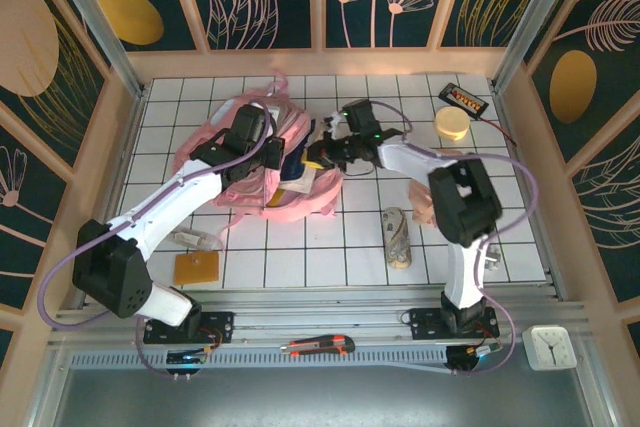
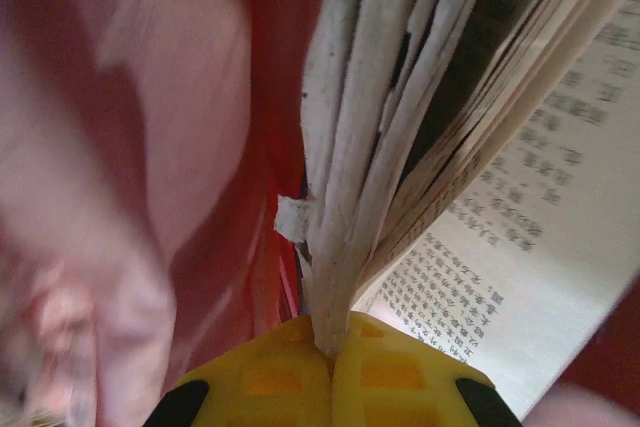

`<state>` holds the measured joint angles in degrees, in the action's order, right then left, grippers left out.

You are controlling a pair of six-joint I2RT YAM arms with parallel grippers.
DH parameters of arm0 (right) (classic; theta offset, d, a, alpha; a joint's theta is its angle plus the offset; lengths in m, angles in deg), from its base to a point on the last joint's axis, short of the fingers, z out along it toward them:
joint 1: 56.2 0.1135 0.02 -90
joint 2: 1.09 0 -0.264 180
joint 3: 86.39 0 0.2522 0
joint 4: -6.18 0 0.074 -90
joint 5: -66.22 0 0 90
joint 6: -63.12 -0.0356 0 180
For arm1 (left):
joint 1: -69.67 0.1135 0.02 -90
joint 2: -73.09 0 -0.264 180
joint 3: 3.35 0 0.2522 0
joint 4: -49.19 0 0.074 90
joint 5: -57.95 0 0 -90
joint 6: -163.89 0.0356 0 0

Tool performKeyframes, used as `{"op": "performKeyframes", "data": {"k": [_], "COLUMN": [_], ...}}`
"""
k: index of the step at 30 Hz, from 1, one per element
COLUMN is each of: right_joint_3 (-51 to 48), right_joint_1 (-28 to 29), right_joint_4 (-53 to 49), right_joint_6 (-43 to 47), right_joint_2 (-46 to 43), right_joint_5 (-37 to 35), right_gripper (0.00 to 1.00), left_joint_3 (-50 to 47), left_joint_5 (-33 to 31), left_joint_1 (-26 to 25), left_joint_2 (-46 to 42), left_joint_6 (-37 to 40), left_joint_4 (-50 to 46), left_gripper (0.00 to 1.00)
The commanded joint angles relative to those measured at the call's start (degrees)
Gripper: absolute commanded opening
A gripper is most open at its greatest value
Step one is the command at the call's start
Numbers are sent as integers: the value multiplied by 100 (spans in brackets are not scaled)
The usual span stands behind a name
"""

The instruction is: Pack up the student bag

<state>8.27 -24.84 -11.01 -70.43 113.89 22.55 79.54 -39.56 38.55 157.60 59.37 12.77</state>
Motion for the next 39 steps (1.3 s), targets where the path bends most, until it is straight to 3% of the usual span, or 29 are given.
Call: {"op": "performKeyframes", "data": {"k": [1,2,5,7,8,9,10,15,21,27,32,39], "right_joint_3": [695,830,920,532,234,-135,-436,-1569,-1970,-1965,-1823,-1865], "right_joint_1": [260,283,272,188,97,35,36,-470,-374,470,776,846], "right_joint_4": [1454,1652,1311,838,591,377,209,-946,-1836,-1492,-1007,-985], "right_joint_6": [-605,-751,-569,-185,-10,146,263,770,745,256,8,57], "right_joint_2": [635,849,900,468,166,-180,-500,-2060,-2971,-2355,-1875,-1768], "right_joint_5": [307,329,184,-101,-260,-418,-568,-1279,-2010,-1983,-1923,-1952], "right_gripper": [0,0,43,60,66,69,69,70,70,72,72,72], "left_joint_3": [-113,-171,-233,-216,-206,-198,-197,-287,-1029,-3033,-4023,-4876], "left_joint_5": [262,275,314,354,356,378,368,138,-290,1147,1920,2199], "left_joint_1": [-14,-10,-11,-12,-11,-14,-13,-8,115,1201,1766,2398], "left_joint_2": [-302,-302,-205,-74,-21,3,8,-247,-1080,-2207,-2637,-2662], "left_joint_6": [-328,-355,-392,-420,-454,-487,-522,-714,-1599,-3200,-4130,-4939], "left_joint_4": [739,790,867,883,913,950,979,859,151,451,947,2070], "left_gripper": [0,0,0,0,5,26,37,63,77,77,77,72]}}
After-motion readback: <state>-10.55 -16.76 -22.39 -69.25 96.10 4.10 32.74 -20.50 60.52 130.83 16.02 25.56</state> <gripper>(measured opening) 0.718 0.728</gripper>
